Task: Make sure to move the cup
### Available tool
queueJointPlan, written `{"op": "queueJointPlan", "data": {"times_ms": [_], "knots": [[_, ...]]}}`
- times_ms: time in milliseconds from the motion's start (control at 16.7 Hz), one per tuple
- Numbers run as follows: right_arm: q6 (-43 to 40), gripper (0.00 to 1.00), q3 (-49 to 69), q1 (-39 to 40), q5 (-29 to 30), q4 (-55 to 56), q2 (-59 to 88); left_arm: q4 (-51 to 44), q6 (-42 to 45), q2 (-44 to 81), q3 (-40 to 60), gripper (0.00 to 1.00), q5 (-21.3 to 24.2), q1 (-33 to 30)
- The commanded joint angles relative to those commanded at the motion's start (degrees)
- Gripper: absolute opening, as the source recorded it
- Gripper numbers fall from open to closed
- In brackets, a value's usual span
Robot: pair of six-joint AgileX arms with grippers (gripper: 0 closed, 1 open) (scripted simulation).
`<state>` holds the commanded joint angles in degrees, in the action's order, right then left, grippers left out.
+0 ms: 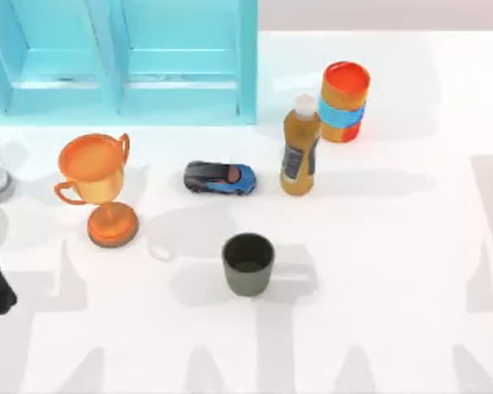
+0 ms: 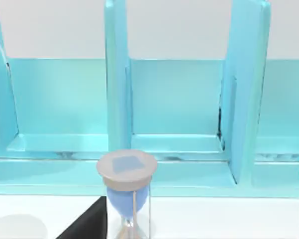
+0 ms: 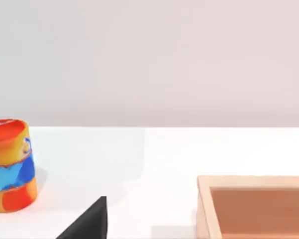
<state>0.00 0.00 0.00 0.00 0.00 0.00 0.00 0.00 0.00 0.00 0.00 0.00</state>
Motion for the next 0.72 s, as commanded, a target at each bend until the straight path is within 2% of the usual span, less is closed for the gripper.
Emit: {"op": "queueJointPlan", "data": {"times_ms": [180, 360, 540, 720], "knots": [[0.0, 1.00, 0.0, 0.0, 0.0, 0.0, 0.0, -0.4, 0.0, 0.5, 0.4, 1.00, 0.0, -0.4], [0.0, 1.00, 0.0, 0.0, 0.0, 0.0, 0.0, -3.8, -0.2, 5.6, 4.1, 1.00, 0.2, -3.7], [0.0, 1.00, 0.0, 0.0, 0.0, 0.0, 0.0, -10.5, -1.0, 16.3, 11.6, 1.00, 0.3, -9.6], [0.0, 1.00, 0.0, 0.0, 0.0, 0.0, 0.0, -19.3, -2.8, 32.2, 21.9, 1.00, 0.3, -16.7]]}}
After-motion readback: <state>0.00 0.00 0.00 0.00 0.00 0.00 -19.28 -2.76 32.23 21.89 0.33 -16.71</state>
